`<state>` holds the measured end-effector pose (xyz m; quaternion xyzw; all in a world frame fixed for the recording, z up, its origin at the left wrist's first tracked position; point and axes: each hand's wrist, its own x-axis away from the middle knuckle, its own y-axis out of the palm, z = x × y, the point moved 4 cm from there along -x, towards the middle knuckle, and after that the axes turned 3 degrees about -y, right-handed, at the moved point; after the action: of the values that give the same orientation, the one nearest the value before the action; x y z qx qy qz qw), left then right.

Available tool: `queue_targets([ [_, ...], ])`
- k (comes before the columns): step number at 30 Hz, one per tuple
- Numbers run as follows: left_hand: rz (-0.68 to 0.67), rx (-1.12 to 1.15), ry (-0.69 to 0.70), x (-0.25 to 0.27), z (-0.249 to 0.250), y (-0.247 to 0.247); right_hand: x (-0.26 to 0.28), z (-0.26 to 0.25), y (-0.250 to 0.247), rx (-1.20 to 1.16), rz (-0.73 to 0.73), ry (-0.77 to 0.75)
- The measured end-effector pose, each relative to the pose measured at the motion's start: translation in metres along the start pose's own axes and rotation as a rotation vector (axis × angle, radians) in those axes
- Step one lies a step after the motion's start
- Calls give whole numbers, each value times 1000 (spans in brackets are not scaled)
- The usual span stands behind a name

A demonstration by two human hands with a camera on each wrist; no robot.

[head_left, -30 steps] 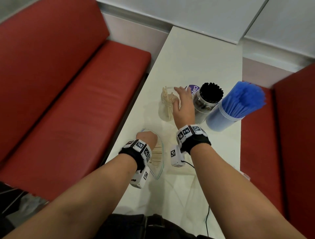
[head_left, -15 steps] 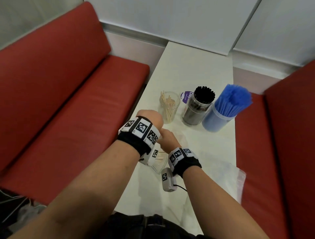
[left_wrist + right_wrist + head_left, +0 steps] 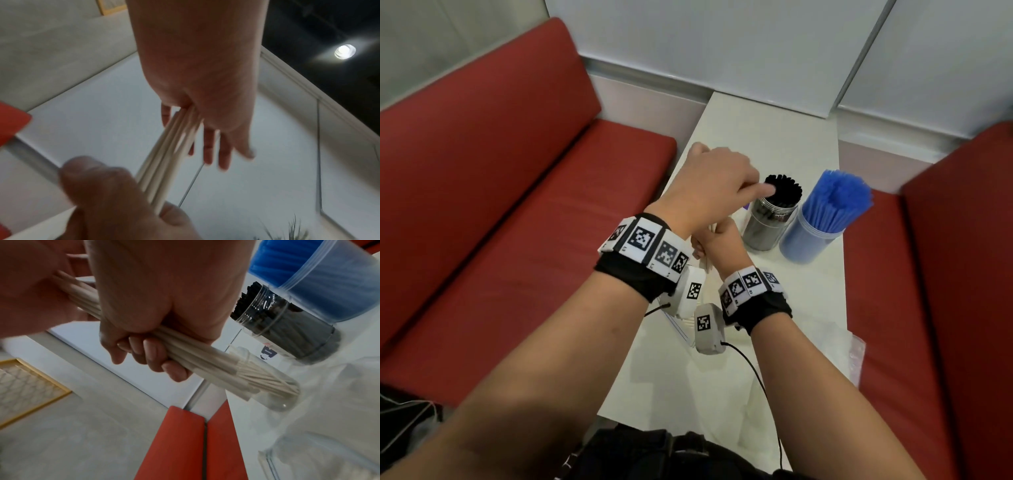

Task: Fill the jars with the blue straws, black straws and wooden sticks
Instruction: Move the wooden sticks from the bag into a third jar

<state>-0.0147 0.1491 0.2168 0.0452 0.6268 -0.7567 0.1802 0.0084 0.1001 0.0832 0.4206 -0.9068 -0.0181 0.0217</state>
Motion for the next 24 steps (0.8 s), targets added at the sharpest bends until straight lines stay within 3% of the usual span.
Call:
queue_targets([
  [1,88,240,5,2,0,-7,1,-7,-2,-15,8,-8],
  [3,399,735,-102,6,-18,-19,0,-28,-9,-19,34,-46],
  [5,557,1027,-388,12,-47,-12,0,-57,-19,-51,71,-98],
  [6,503,1142,-565,15,-59,1,-1,-72,-24,-86,87,-126],
  [8,143,1402,-838,20,-65,34,-3,-100,-31,-142,110,-171],
  [10,-205,1704,-946,31,-50,65,-3,-119,-32,-164,111,-204],
  [11,-294,1883,-959,36,-39,75,-2,-124,-31,-170,107,-213],
  [13,-380,2191,-950,41,-18,87,-1,-129,-26,-163,95,-215],
  [16,-465,2433,-912,42,-3,89,3,-122,-19,-112,64,-178],
  [24,-577,2515,-825,37,1,86,3,-111,-26,-50,29,-155],
])
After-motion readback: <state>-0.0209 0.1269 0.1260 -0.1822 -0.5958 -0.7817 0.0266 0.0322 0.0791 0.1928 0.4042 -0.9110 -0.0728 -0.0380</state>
